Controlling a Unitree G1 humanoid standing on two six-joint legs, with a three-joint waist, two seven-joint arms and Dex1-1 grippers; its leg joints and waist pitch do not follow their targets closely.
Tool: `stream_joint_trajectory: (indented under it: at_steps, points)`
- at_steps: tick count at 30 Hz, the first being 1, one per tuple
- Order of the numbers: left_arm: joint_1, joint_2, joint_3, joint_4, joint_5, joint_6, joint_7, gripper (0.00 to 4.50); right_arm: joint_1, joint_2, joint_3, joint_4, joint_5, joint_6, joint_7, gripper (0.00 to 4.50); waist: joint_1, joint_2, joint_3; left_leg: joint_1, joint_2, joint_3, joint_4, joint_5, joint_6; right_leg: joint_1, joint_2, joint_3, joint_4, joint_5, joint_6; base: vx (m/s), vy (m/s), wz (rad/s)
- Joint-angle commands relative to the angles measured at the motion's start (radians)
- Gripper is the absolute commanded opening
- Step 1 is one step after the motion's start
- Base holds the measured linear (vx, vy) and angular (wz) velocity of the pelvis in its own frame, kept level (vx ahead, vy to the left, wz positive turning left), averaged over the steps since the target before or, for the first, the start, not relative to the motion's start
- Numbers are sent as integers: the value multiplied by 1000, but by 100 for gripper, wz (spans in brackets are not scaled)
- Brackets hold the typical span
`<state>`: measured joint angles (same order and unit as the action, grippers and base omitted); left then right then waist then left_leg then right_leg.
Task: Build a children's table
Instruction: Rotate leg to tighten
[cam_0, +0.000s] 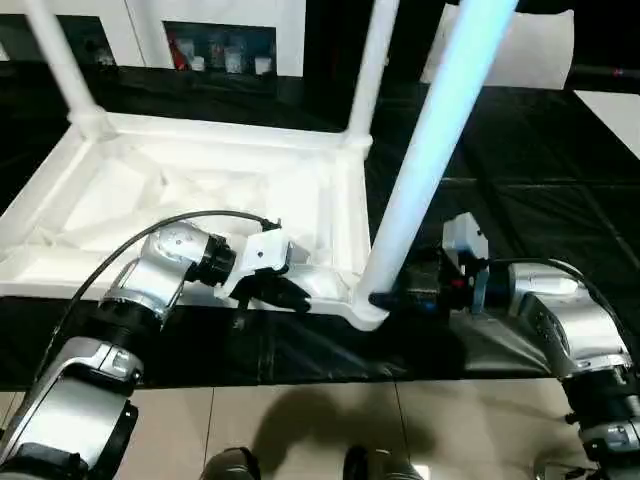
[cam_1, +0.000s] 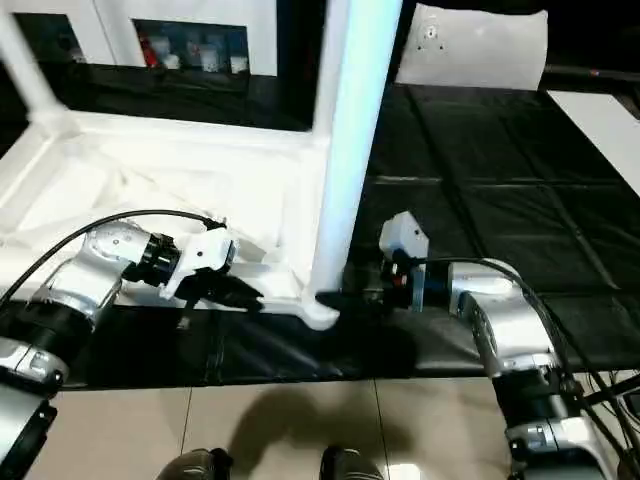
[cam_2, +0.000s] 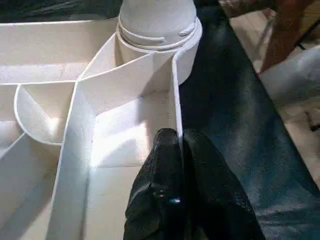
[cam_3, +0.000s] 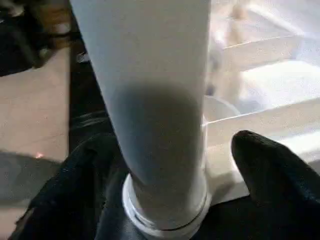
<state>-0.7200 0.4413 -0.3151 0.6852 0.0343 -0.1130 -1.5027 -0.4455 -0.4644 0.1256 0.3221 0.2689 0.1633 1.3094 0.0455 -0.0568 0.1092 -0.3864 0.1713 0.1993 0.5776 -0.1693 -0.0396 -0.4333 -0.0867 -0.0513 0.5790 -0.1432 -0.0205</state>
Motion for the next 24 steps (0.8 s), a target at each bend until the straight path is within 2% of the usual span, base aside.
stream_joint_trajectory:
  at_steps: [1, 5, 6, 13, 14, 15, 20, 24]
  points:
    - [-10, -7, -64, 16, 23, -32, -69, 0, -22, -11, 12, 29, -2, -15, 37, 363, 0, -8, -77, 23, 62, -16, -60, -176, 95, 55, -61, 41, -54, -278, -222, 0, 0, 0]
    - [-22, -13, -69, 38, 24, -50, -80, 0, -54, -6, 32, 92, -15, -50, 72, 346, 10, -10, -79, 24, 62, -13, -57, -157, 105, 55, -60, 40, -48, -247, -236, 0, 0, 0]
    - [-24, -14, -69, 40, 24, -52, -79, 0, -58, -4, 33, 98, -16, -54, 74, 321, 12, -11, -79, 23, 62, -13, -56, -156, 104, 55, -62, 40, -47, -246, -239, 0, 0, 0]
    - [-33, -21, -65, 60, 25, -65, -79, 0, -69, 6, 38, 118, -12, -68, 93, 275, 14, -12, -78, 21, 62, -15, -56, -173, 95, 56, -61, 40, -50, -285, -225, 0, 0, 0]
    - [-38, -22, -65, 73, 26, -72, -77, 0, -69, 8, 42, 121, -8, -72, 100, 270, 15, -10, -78, 21, 62, -15, -57, -179, 92, 56, -61, 40, -51, -294, -223, 0, 0, 0]
    - [-40, -23, -65, 78, 26, -75, -75, 0, -68, 8, 45, 122, -6, -73, 103, 250, 15, -11, -78, 21, 62, -16, -57, -186, 88, 55, -61, 39, -53, -306, -218, 0, 0, 0]
    - [-47, -25, -62, 96, 31, -82, -63, 0, -48, 12, 52, 105, 3, -67, 112, 207, 15, -8, -78, 22, 63, -17, -57, -190, 82, 54, -62, 40, -52, -305, -219, 0, 0, 0]
    - [-54, -30, -53, 112, 33, -76, -37, 0, -22, 20, 48, 75, 16, -43, 104, 197, 16, -9, -78, 22, 62, -16, -57, -191, 83, 55, -61, 40, -52, -304, -219, 0, 0, 0]
